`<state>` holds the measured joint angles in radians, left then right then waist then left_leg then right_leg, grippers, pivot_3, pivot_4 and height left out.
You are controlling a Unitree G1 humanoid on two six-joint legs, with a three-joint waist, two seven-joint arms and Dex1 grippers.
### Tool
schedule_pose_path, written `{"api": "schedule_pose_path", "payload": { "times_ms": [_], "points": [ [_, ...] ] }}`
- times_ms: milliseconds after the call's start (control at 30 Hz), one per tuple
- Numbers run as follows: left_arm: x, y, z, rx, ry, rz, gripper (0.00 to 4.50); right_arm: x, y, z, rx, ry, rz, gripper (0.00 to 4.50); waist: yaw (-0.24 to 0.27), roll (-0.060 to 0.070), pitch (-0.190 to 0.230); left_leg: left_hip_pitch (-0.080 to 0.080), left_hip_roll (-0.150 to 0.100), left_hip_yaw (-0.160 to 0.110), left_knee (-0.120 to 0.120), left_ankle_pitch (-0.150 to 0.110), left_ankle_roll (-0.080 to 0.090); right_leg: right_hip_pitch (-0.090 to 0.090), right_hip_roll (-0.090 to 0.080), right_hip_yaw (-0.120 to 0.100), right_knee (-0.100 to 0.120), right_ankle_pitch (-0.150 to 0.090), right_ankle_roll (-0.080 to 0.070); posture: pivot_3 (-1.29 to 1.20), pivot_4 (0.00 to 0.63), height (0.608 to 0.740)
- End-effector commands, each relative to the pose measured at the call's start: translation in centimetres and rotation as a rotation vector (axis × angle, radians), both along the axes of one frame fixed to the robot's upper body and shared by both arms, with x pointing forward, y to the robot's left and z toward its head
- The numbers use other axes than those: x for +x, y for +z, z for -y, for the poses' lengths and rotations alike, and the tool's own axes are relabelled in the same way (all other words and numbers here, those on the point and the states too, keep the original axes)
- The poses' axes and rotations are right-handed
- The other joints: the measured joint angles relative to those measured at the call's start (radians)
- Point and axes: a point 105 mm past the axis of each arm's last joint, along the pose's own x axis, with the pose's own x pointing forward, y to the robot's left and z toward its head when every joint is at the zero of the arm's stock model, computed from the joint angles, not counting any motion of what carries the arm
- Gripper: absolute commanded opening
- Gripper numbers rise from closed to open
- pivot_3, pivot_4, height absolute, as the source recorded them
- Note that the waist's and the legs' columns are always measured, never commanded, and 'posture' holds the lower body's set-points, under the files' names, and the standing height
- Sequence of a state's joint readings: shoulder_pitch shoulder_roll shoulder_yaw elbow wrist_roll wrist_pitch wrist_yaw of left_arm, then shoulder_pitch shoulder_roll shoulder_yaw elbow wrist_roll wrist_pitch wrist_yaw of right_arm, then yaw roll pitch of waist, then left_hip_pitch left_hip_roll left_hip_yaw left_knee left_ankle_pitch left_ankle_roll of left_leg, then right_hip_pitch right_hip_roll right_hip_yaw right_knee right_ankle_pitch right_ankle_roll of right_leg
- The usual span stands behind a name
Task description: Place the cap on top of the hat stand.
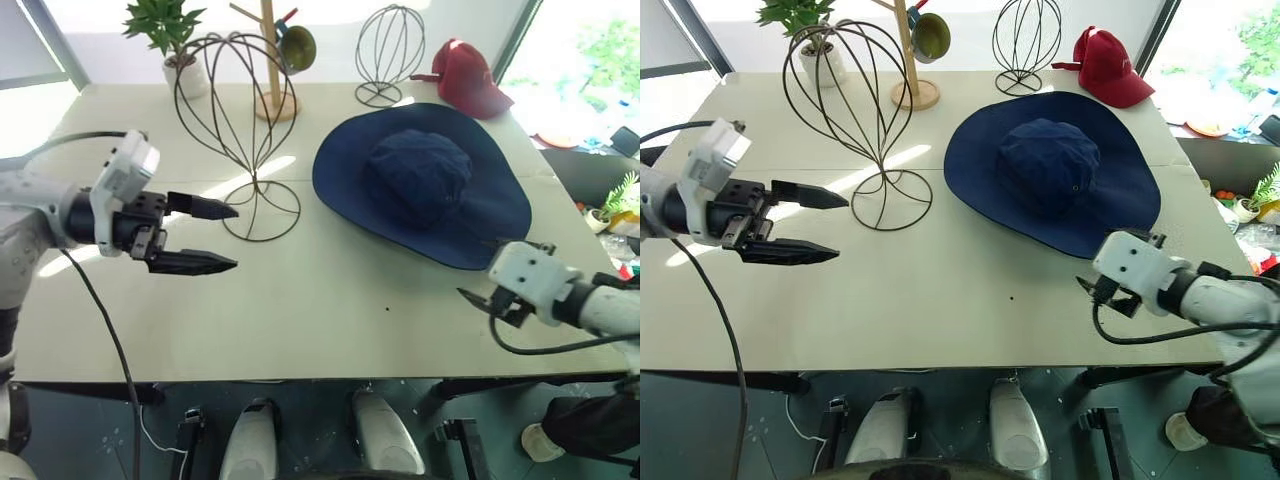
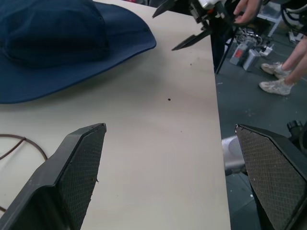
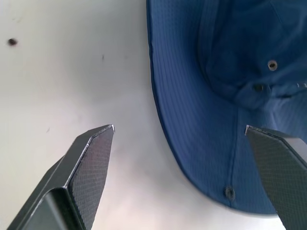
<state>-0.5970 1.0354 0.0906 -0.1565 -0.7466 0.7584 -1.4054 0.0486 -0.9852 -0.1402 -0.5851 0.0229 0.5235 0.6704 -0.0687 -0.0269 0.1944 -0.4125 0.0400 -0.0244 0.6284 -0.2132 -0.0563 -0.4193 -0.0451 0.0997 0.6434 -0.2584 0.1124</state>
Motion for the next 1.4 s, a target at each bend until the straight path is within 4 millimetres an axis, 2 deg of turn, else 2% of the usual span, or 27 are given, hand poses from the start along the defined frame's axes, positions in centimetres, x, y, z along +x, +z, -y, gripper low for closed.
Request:
{"api": "schedule_pose_path", "payload": {
  "times_ms": [33,267,400,467,567,767,833,900,967,1033,1133,1300,1400],
  "points": [
    [-0.3,0.7,0.5,0.007,-0.025,0.037,4.50,2.1,-1.0,-0.3,-0.049,-0.040,0.070,4.45,-0.001,0.000,0.000,0.000,0.000,0.000,0.000,0.000,0.000,0.000,0.000,0.000,0.000,0.000,0.000,0.00,0.150,0.739],
    [-0.4,0.9,0.5,0.002,-0.006,0.054,4.50,5.2,-4.7,-1.4,-0.092,-0.045,0.067,4.45,-0.001,-0.002,-0.001,-0.002,0.000,0.000,0.001,0.000,0.000,-0.002,0.000,0.000,0.003,-0.001,0.001,0.00,0.150,0.739],
    [-0.4,1.0,0.4,0.001,0.007,0.056,4.50,7.5,-5.6,-0.4,-0.105,-0.110,0.096,4.45,-0.002,-0.004,-0.002,0.000,0.000,-0.001,0.002,0.000,0.000,-0.001,0.001,0.000,0.004,0.000,0.001,0.00,0.150,0.739],
    [-0.4,0.9,0.4,0.002,0.009,0.057,4.50,7.8,-6.1,-0.2,-0.116,-0.109,0.091,4.45,-0.001,-0.005,-0.003,0.002,0.000,-0.001,0.002,0.000,0.000,0.001,0.001,0.000,0.004,-0.001,0.001,0.00,0.150,0.739],
    [-0.5,0.9,0.4,0.001,0.019,0.063,4.50,7.7,-6.6,-0.5,-0.088,-0.078,0.072,3.53,0.003,-0.008,-0.005,0.003,0.000,-0.002,0.002,0.000,0.000,0.004,0.001,0.000,0.004,-0.001,0.001,0.00,0.150,0.739],
    [-0.5,1.0,0.6,-0.011,0.030,0.069,4.50,7.7,-6.4,-1.1,-0.045,-0.061,0.066,0.63,0.002,-0.009,-0.005,0.004,-0.001,-0.003,0.003,0.000,0.000,0.006,0.001,0.000,0.003,-0.001,0.001,0.00,0.150,0.739],
    [-0.5,1.0,0.6,-0.014,0.032,0.070,4.50,7.7,-6.1,-1.1,-0.016,-0.067,0.060,0.04,0.002,-0.009,-0.005,0.004,-0.001,-0.003,0.002,0.000,0.000,0.006,0.001,0.000,0.003,-0.001,0.001,0.00,0.150,0.739],
    [-0.4,1.1,0.6,-0.020,0.039,0.071,4.50,7.6,-5.5,-1.2,0.050,-0.082,0.052,0.02,0.003,-0.009,-0.005,0.004,-0.001,-0.003,0.002,0.000,0.000,0.006,0.001,0.000,0.003,-0.001,0.002,0.00,0.150,0.739],
    [-0.4,1.2,0.5,-0.032,0.052,0.074,4.50,7.4,-4.4,-1.8,0.162,-0.084,0.031,0.02,0.004,-0.008,-0.005,0.004,-0.001,-0.003,0.002,0.000,0.000,0.006,0.001,0.000,0.004,-0.002,0.002,0.00,0.150,0.739],
    [-0.3,1.8,0.2,-0.058,0.080,0.084,4.50,7.6,-1.4,-1.9,0.292,-0.092,0.065,0.02,0.004,-0.008,-0.005,0.004,-0.001,-0.004,0.002,0.000,0.000,0.006,0.001,0.000,0.004,-0.002,0.002,0.00,0.150,0.739],
    [-0.5,2.6,-0.2,-0.092,0.118,0.101,4.50,7.5,3.1,-1.7,0.389,-0.065,0.126,0.02,0.002,-0.005,-0.003,0.003,-0.001,-0.004,0.002,0.000,0.000,0.005,0.001,0.000,0.004,-0.002,0.003,0.00,0.150,0.739],
    [-0.5,3.9,-1.4,-0.138,0.207,0.148,4.50,7.7,11.0,-1.4,0.440,0.013,0.234,0.02,0.000,-0.002,-0.001,0.003,-0.001,-0.004,0.001,0.000,0.000,0.004,0.001,0.000,0.004,-0.002,0.003,0.00,0.150,0.739],
    [-0.4,5.2,-2.2,-0.199,0.267,0.173,4.50,8.1,15.8,-2.2,0.422,0.093,0.305,0.02,-0.004,-0.001,0.001,0.003,-0.001,-0.003,0.000,0.000,0.000,0.003,0.001,0.000,0.004,-0.002,0.003,0.00,0.150,0.739]
  ]
}}
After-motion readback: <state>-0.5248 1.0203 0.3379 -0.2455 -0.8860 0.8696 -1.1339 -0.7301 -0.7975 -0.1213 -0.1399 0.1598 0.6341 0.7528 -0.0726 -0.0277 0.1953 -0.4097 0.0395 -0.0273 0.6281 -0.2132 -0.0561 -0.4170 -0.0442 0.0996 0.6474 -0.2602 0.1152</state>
